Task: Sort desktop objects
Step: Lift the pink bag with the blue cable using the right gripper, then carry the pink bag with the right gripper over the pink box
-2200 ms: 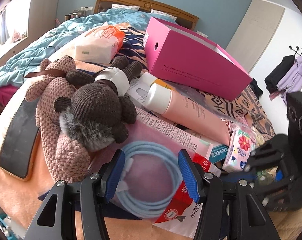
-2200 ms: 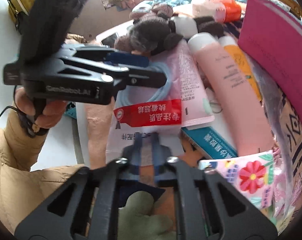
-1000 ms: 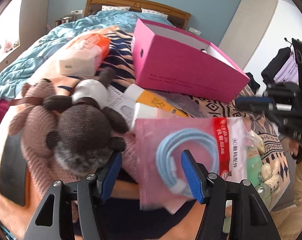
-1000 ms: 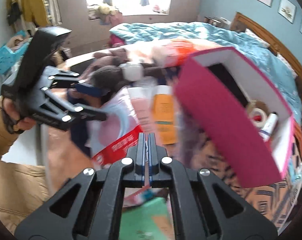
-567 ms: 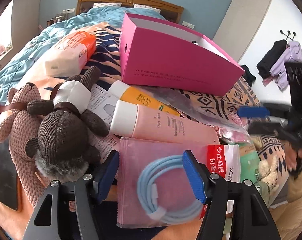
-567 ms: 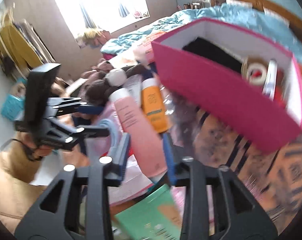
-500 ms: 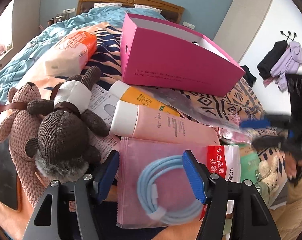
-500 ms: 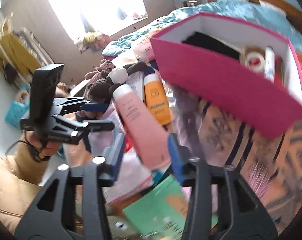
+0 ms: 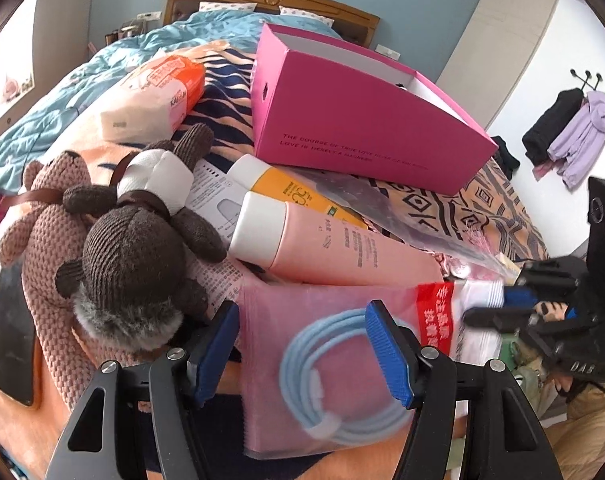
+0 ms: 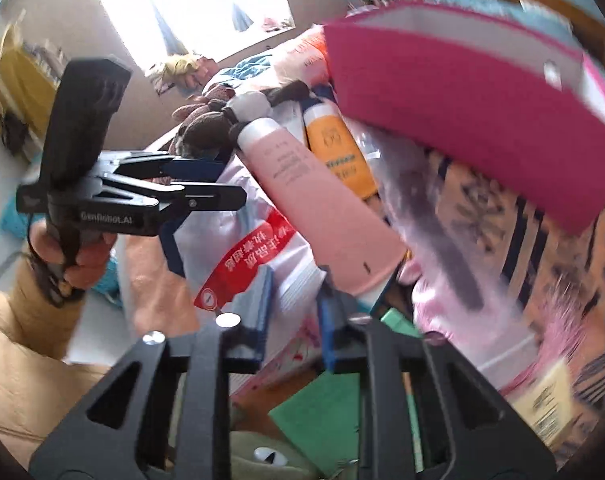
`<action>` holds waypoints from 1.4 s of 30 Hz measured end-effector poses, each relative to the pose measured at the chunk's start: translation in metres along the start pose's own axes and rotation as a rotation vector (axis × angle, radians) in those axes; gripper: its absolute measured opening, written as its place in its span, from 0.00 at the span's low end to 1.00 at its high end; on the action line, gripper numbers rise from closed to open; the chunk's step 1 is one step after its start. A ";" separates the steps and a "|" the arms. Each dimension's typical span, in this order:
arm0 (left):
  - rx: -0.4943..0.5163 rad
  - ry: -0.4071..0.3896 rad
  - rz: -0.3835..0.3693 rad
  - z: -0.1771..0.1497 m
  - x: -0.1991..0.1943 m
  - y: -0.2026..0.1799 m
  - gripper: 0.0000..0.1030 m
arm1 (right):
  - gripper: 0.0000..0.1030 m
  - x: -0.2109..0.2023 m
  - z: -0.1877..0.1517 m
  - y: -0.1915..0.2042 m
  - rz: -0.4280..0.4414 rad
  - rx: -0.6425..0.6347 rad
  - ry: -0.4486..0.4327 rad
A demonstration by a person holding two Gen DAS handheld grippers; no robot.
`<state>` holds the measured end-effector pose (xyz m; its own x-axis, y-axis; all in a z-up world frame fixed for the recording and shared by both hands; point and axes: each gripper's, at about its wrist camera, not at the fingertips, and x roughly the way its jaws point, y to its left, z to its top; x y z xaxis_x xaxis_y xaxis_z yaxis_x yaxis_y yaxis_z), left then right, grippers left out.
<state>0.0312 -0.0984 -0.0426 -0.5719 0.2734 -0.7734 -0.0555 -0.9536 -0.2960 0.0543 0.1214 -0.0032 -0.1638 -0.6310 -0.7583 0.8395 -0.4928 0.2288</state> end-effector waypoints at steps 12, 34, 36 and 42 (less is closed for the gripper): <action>-0.017 0.044 -0.117 -0.009 -0.003 -0.014 0.64 | 0.03 -0.028 0.046 -0.053 -0.139 0.010 -0.141; -0.033 0.163 -0.229 -0.026 0.010 -0.051 0.53 | 0.47 -0.037 -0.016 -0.090 0.080 0.271 -0.045; -0.033 0.161 -0.228 -0.027 0.010 -0.054 0.45 | 0.46 -0.038 -0.020 -0.080 0.055 0.230 -0.042; -0.052 0.139 -0.243 -0.018 0.014 -0.051 0.34 | 0.18 -0.041 -0.026 -0.059 -0.007 0.122 -0.037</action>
<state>0.0403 -0.0433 -0.0484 -0.4289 0.5110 -0.7449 -0.1327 -0.8513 -0.5076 0.0252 0.1919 -0.0013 -0.1897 -0.6479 -0.7377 0.7696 -0.5647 0.2981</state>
